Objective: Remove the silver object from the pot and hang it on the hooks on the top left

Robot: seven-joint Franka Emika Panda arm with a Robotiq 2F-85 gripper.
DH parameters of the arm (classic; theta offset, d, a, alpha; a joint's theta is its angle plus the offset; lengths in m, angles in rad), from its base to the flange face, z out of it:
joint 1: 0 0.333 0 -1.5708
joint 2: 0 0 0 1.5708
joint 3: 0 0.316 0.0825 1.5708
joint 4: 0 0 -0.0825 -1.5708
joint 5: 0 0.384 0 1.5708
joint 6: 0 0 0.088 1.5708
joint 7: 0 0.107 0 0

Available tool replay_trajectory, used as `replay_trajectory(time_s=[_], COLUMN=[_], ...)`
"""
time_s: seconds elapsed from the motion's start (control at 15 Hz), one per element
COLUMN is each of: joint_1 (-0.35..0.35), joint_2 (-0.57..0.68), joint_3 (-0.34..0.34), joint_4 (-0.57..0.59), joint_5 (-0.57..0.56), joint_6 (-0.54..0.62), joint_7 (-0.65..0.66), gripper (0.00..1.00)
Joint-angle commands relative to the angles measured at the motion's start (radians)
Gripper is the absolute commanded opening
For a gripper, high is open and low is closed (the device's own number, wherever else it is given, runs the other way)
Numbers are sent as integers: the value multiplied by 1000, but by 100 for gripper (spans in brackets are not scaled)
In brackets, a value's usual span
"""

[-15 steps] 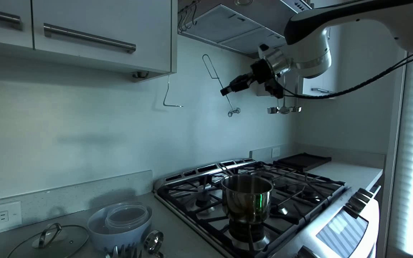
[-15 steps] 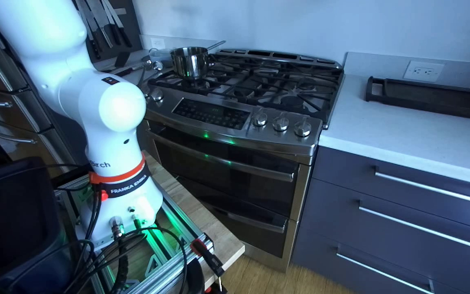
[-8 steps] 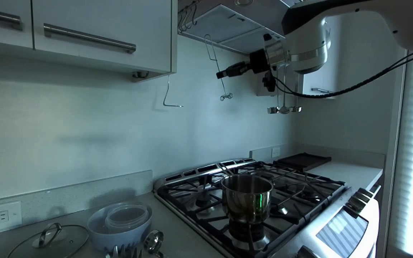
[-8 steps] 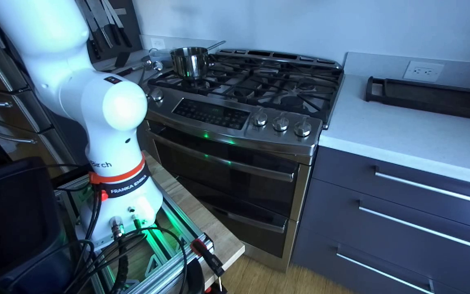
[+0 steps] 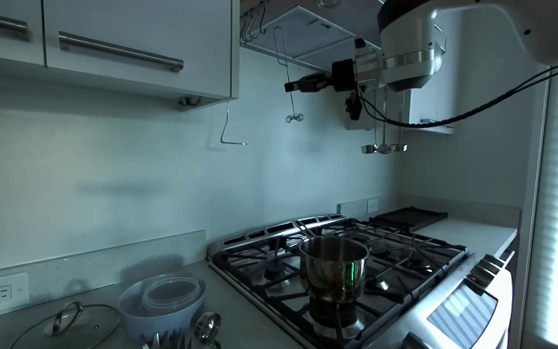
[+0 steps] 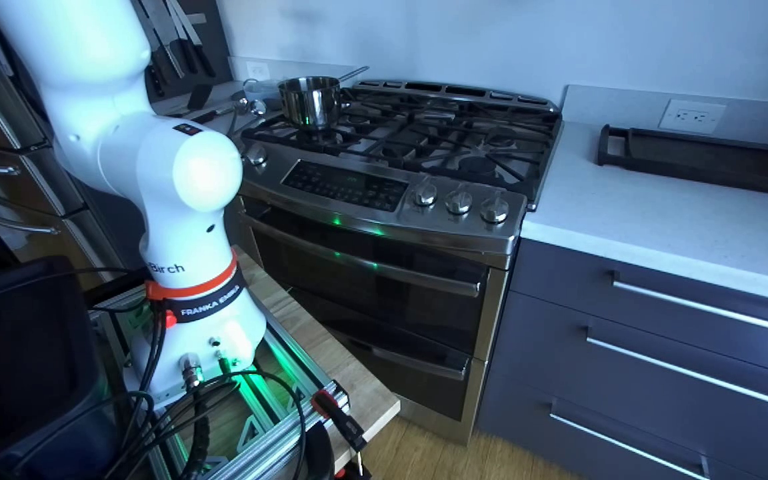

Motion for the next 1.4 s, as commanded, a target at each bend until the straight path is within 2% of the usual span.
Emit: replay_trajectory(time_s=[0.0,0.8,1.33], joint_1=[12,15,21], joint_2=[31,117,144], joint_3=[1,17,30], joint_4=[48,148,187], joint_5=[64,63,46], joint_6=[6,53,36], joint_7=[-100,-178,-187], gripper=[1,1,1])
